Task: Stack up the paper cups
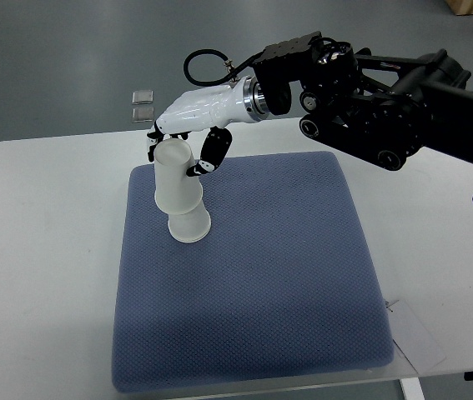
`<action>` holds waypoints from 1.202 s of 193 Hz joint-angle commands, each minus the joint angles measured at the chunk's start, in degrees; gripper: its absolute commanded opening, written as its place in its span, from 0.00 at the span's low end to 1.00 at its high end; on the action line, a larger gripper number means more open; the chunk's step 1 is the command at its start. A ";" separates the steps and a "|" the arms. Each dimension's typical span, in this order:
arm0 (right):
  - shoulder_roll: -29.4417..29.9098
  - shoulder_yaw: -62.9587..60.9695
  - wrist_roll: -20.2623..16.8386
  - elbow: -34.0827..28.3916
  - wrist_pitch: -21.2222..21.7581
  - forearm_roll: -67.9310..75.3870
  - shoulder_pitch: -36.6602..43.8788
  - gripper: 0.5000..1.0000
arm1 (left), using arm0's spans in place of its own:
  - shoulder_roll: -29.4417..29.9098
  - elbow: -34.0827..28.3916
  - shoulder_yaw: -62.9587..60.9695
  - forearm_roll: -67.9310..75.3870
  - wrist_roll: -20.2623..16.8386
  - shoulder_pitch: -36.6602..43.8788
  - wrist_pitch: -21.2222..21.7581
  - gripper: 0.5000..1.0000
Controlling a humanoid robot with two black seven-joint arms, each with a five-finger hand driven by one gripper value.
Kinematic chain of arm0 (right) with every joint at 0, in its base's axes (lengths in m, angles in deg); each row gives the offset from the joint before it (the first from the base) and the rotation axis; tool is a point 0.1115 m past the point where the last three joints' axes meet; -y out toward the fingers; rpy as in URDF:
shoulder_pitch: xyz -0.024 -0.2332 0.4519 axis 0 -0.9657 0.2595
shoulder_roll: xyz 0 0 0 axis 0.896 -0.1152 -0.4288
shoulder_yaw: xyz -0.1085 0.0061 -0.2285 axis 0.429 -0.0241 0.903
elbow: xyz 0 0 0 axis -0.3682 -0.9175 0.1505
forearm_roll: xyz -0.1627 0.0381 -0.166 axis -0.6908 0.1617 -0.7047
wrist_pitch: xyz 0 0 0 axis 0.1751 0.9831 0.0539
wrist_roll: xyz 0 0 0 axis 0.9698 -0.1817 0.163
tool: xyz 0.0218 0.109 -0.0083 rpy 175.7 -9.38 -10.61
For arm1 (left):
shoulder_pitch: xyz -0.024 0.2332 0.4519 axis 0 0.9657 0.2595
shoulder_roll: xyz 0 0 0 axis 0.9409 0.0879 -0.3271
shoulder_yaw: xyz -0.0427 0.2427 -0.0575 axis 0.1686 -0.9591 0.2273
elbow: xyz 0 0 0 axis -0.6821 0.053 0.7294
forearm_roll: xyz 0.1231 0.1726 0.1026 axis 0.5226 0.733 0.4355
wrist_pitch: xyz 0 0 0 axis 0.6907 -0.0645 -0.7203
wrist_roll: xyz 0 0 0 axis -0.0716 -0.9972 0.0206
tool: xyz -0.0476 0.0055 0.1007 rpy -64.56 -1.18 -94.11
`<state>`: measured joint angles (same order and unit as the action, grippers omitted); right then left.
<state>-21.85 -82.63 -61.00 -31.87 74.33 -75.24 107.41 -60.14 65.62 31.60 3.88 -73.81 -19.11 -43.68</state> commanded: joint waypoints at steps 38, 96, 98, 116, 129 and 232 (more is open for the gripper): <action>0.07 0.01 -1.26 0.44 -0.40 0.00 -0.19 0.63 | 0.00 0.00 0.00 0.00 0.00 0.01 -0.01 1.00; -0.02 0.01 -1.26 0.44 0.48 0.08 -0.01 0.79 | 0.00 0.00 0.00 0.00 0.00 0.01 -0.01 1.00; -0.02 0.01 -1.26 0.44 0.48 0.17 -0.01 0.79 | 0.00 0.00 0.00 0.00 -0.08 0.01 -0.01 1.00; -0.02 -0.16 -1.26 0.44 0.39 0.35 -0.01 0.79 | 0.00 0.00 0.00 0.00 0.00 0.01 -0.01 1.00; -0.37 -0.78 -1.26 0.44 0.30 0.61 -0.01 0.79 | 0.00 0.00 0.00 0.00 0.00 -0.07 -0.01 1.00; -15.04 -18.53 -6.35 4.40 -2.95 33.73 -13.20 0.79 | 0.00 0.00 0.00 0.00 0.00 0.01 -0.01 1.00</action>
<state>-33.87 -99.60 -66.11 -27.92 73.30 -51.87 96.84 -60.14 65.62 31.60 3.88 -73.84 -19.09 -43.70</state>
